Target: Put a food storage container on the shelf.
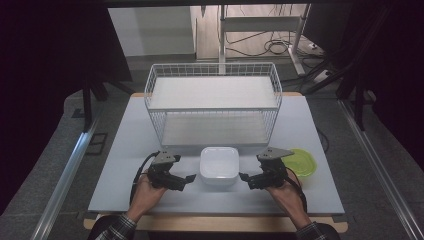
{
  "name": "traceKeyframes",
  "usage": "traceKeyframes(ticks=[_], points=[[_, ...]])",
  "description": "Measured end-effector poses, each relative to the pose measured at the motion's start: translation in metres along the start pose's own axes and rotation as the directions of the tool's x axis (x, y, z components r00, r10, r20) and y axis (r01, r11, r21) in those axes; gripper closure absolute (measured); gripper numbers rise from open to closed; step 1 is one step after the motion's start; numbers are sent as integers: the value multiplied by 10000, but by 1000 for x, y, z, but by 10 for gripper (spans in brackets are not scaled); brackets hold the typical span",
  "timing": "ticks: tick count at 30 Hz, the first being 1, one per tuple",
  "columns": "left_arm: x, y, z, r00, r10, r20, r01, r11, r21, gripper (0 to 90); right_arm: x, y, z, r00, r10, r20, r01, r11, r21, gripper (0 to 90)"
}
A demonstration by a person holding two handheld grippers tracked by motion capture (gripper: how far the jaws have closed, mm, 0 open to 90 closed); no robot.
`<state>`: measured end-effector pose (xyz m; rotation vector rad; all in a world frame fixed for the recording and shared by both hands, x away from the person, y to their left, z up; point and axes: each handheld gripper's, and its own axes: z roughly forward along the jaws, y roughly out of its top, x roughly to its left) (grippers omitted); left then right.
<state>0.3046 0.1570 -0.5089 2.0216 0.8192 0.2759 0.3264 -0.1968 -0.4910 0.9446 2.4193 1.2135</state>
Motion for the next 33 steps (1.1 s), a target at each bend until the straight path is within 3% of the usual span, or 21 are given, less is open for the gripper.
traceKeyframes(ticks=[7,10,14,20,27,30,33], points=[[-3,12,8,9999,111,108,-114,9996,267,35,2,9,4,9998,150,-161,-151,9999,-51,53],[-3,17,9,9991,33,429,-39,9999,120,34,3,13,7,9997,130,-212,-131,9999,-58,51],[-2,23,13,9985,-145,524,143,9999,49,43,5,16,11,9993,182,-315,-184,9998,-51,36],[0,29,21,9989,-197,427,191,9997,147,86,7,24,18,9968,423,-677,-412,9990,171,48],[3,32,36,9975,-211,669,175,9984,538,112,3,29,29,9940,629,-890,-580,9967,560,94],[5,33,43,9900,-679,1236,602,9961,648,104,0,29,35,9922,753,-993,-677,9947,777,113],[7,32,46,9805,-942,1725,830,9940,708,115,-3,29,39,9797,1303,-1526,-1177,9891,887,147]])
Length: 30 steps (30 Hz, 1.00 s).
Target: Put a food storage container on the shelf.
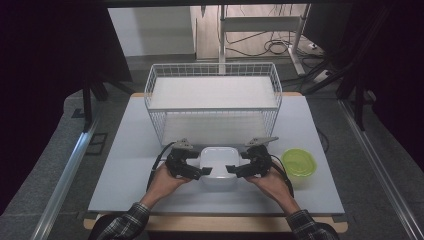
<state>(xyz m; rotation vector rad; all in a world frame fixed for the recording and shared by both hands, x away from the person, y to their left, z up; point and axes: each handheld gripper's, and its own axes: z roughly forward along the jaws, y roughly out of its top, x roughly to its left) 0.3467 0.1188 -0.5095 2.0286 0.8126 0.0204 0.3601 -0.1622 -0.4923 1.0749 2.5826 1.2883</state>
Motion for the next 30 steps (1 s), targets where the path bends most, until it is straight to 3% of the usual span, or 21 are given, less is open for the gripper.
traceKeyframes(ticks=[4,8,11,13,14,16,20,24,29,30], points=[[0,-2,0,9984,-335,451,332,9994,67,167,-1,-1,1,9982,364,-476,-361,9993,75,198],[-3,-5,-5,9962,-643,580,625,9975,327,202,3,-2,-2,9977,500,-467,-483,9982,367,209],[-5,-7,-11,9962,-625,601,605,9976,345,298,6,-4,-8,9974,587,-412,-568,9973,460,284],[-8,-8,-16,9977,-543,403,532,9982,272,369,8,-5,-13,9970,696,-339,-679,9965,481,362],[-11,-8,-19,9984,-523,235,519,9985,177,452,8,-5,-18,9968,772,-213,-763,9963,396,447],[-13,-8,-21,9989,-454,128,452,9989,160,468,8,-6,-19,9963,831,-223,-822,9959,364,468],[-16,-10,-26,9967,-806,-40,806,9967,-103,566,11,-6,-27,9948,1021,6,-1021,9947,141,591],[-20,-9,-28,9952,-901,-389,888,9955,-339,653,12,-6,-33,9906,1356,173,-1354,9907,-94,683],[-21,-13,-32,9905,-1268,-531,1229,9899,-701,764,11,-8,-37,9806,1961,-52,-1962,9798,-398,787],[-21,-13,-32,9899,-1312,-544,1272,9893,-716,772,11,-9,-37,9829,1840,-6,-1838,9820,-440,787]])
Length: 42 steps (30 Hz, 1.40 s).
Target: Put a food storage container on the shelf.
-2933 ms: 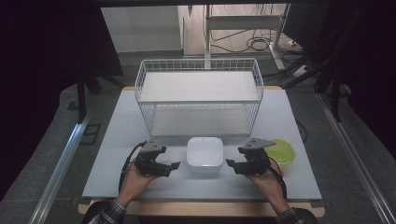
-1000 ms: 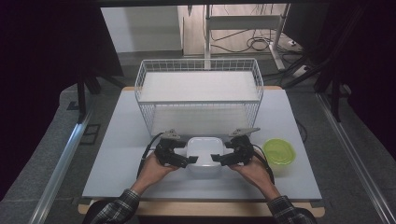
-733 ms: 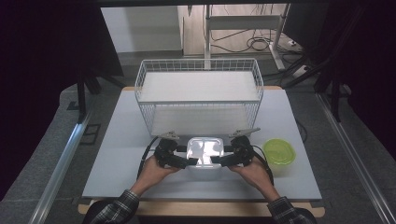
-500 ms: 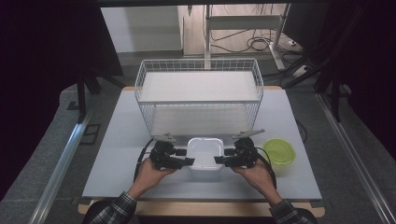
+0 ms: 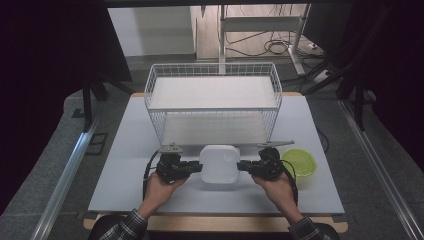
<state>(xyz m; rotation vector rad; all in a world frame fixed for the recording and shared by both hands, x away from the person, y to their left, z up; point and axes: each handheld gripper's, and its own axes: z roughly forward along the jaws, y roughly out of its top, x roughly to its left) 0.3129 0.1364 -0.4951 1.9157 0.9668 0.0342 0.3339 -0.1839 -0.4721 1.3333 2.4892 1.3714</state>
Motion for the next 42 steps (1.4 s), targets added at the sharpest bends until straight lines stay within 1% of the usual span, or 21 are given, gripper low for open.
traceKeyframes(ticks=[1,3,5,9,12,13,17,21,26,27,31,34,39,41,42], points=[[0,0,0,9999,-136,-66,136,9999,5,773,1,0,0,9999,-51,90,52,10000,-24,788],[1,-1,0,9996,-201,-173,200,9998,-55,783,5,-1,1,9993,-264,270,268,9995,-143,788],[2,-1,0,9995,-193,-256,191,9998,-68,787,8,-2,3,9985,-367,404,378,9990,-249,788],[1,1,-3,9993,-193,-325,187,9997,-181,789,9,-1,3,9978,-477,459,497,9978,-445,788],[0,4,-7,9993,-117,-352,105,9994,-322,789,12,1,1,9972,-586,457,615,9960,-641,788],[0,5,-8,9993,-85,-361,71,9993,-362,789,14,3,-1,9961,-721,512,757,9945,-722,788],[-3,11,-13,9988,62,-486,-86,9988,-492,789,18,9,-6,9931,-1005,602,1058,9900,-930,788],[-6,19,-21,9974,299,-662,-341,9974,-641,789,22,18,-10,9915,-1175,566,1234,9857,-1150,788],[-7,32,-32,9957,462,-808,-535,9945,-899,788,30,32,-16,9873,-1460,622,1538,9768,-1492,788],[-7,33,-34,9956,453,-824,-530,9942,-935,788,31,35,-18,9862,-1525,638,1607,9748,-1544,789],[-9,45,-42,9935,628,-947,-729,9916,-1071,788,36,47,-23,9833,-1684,690,1780,9690,-1714,789],[-11,55,-47,9919,719,-1048,-838,9900,-1139,788,39,55,-28,9822,-1746,692,1845,9658,-1823,789],[-14,70,-57,9887,941,-1163,-1092,9853,-1314,788,42,69,-35,9816,-1790,661,1890,9598,-2077,789],[-15,76,-61,9877,993,-1206,-1160,9834,-1396,788,43,75,-38,9795,-1894,680,1998,9552,-2181,789],[-16,80,-63,9873,1021,-1218,-1192,9826,-1427,788,44,77,-39,9794,-1897,687,2003,9549,-2190,789]])
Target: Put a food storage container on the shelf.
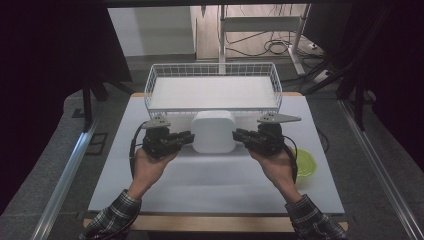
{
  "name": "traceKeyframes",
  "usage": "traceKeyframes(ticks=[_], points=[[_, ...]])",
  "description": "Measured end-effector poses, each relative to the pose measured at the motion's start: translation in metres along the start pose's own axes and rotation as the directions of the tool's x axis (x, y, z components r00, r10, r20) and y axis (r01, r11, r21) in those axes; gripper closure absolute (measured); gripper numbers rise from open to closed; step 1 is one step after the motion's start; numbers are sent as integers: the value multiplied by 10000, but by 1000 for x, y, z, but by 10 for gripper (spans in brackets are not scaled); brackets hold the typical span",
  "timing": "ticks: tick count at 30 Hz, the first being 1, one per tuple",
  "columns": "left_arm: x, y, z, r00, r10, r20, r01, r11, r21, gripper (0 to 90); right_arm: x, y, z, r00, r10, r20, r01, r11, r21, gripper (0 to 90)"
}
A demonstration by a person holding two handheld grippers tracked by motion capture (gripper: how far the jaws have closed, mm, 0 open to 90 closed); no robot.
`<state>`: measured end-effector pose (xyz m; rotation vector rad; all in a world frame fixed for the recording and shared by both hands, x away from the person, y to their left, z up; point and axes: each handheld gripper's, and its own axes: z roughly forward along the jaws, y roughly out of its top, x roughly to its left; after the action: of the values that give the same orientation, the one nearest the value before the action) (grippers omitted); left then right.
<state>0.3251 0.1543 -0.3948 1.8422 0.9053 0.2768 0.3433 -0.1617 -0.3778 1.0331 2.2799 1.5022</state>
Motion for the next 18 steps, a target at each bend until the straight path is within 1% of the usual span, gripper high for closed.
traceKeyframes(ticks=[5,13,14,15,16,18], points=[[0,16,-7,9997,177,-137,-178,9998,-111,788,1,16,-3,9999,-111,4,111,9998,-175,788],[2,38,-16,9993,297,-236,-306,9988,-391,788,3,41,-7,9993,-368,102,372,9983,-458,787],[3,41,-16,9992,305,-246,-315,9986,-420,788,3,47,-8,9992,-394,118,400,9979,-510,787],[3,44,-17,9992,320,-258,-331,9985,-430,788,3,47,-8,9992,-394,118,400,9979,-510,787],[4,47,-18,9990,337,-277,-349,9984,-451,789,3,53,-8,9991,-407,123,413,9975,-570,787],[6,53,-20,9990,340,-286,-354,9982,-493,788,2,56,-8,9991,-414,126,420,9974,-591,786]])
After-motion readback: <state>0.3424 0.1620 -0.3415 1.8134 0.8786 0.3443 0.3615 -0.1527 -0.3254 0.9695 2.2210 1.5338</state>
